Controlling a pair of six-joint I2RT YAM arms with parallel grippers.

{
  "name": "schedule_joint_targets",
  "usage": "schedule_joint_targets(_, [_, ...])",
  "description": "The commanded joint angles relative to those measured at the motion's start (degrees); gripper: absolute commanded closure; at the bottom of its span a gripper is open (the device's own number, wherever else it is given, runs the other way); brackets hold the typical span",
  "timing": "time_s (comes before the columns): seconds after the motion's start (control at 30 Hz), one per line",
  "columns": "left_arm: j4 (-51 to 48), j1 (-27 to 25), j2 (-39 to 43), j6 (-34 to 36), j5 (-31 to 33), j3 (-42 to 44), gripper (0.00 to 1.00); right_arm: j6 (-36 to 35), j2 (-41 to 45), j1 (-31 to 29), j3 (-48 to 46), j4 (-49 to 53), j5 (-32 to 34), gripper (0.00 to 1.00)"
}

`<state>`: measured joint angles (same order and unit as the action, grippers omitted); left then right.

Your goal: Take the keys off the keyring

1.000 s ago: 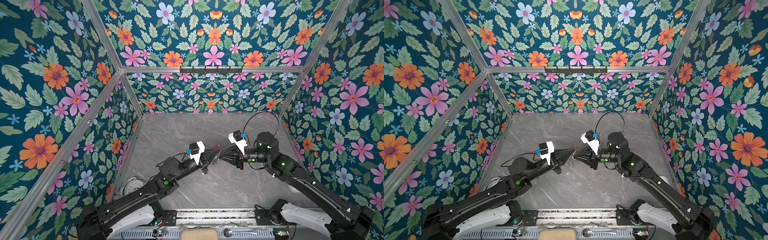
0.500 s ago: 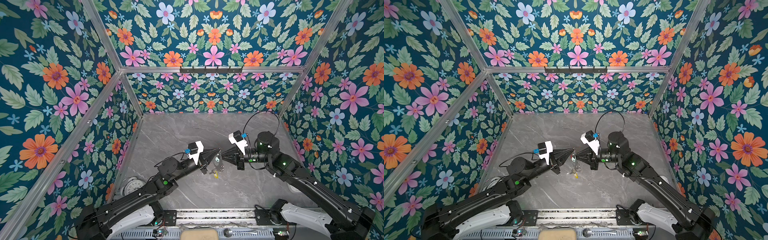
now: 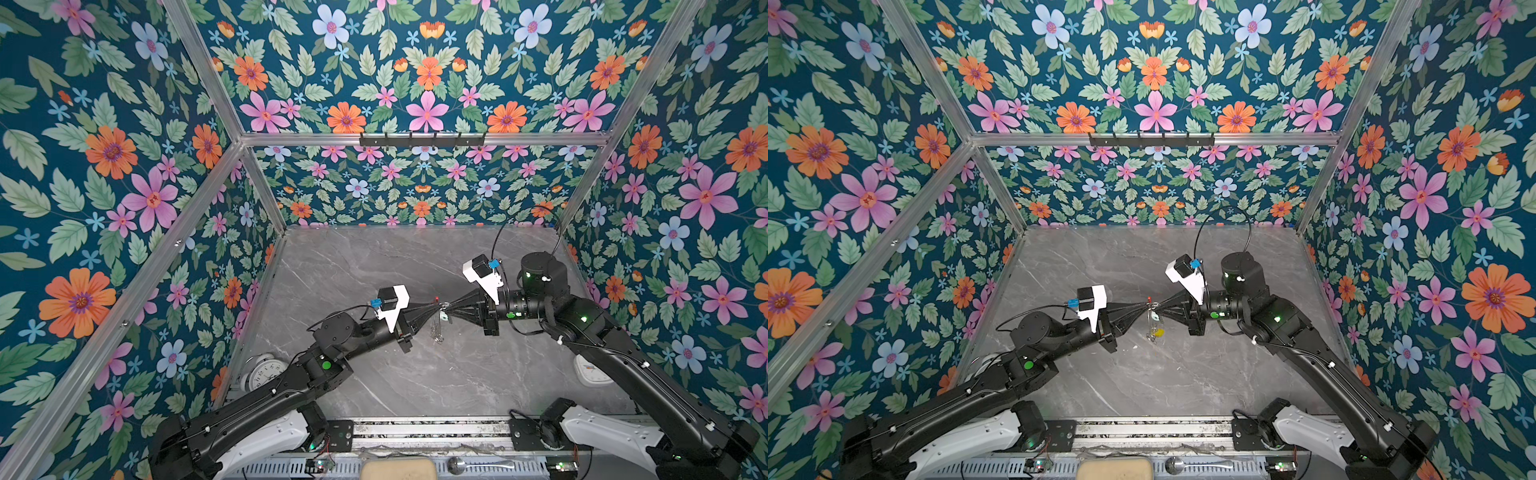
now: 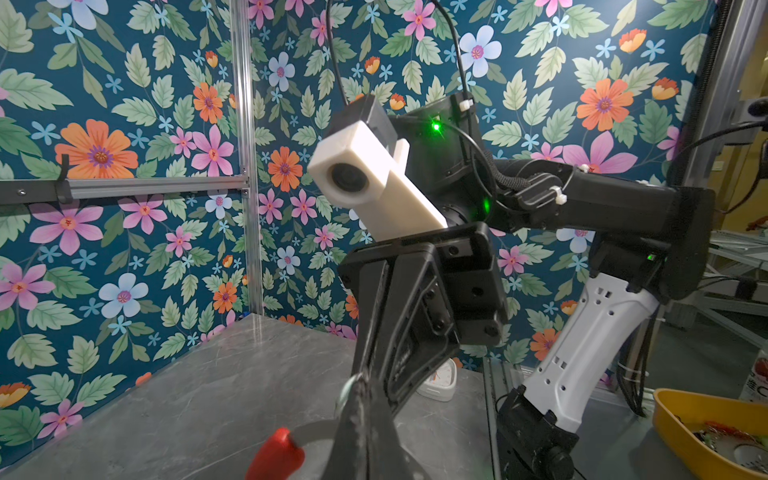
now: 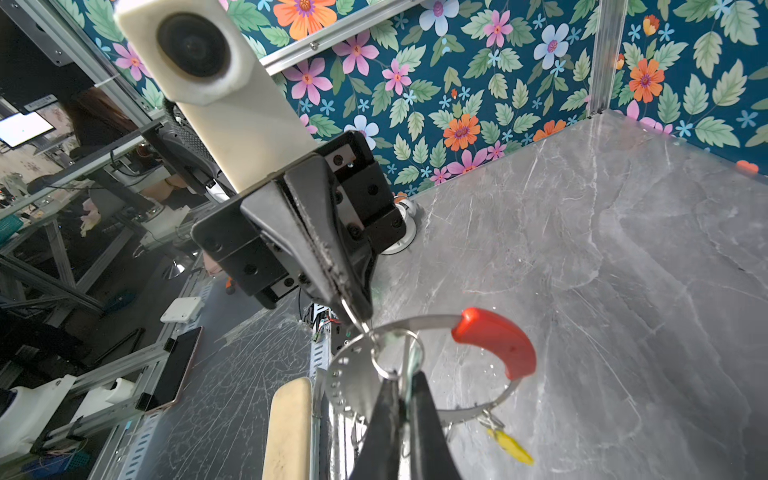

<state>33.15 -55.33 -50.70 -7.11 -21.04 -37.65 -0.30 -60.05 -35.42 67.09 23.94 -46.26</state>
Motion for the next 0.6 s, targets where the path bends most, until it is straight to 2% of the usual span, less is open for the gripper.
schedule_joint_targets(0.0, [-0.04,0.14,0.32,0.13,-2.11,-0.53,1.00,-2.75,-0.32,0.42,1.74,3.19,0.37,1.00])
schedule_joint_targets(0.57, [-0.25,0.25,0.84,-1.20,-7.33,-0.65,1.00,-4.34,-2.26,1.34,4.71,3.98,-0.19,1.00])
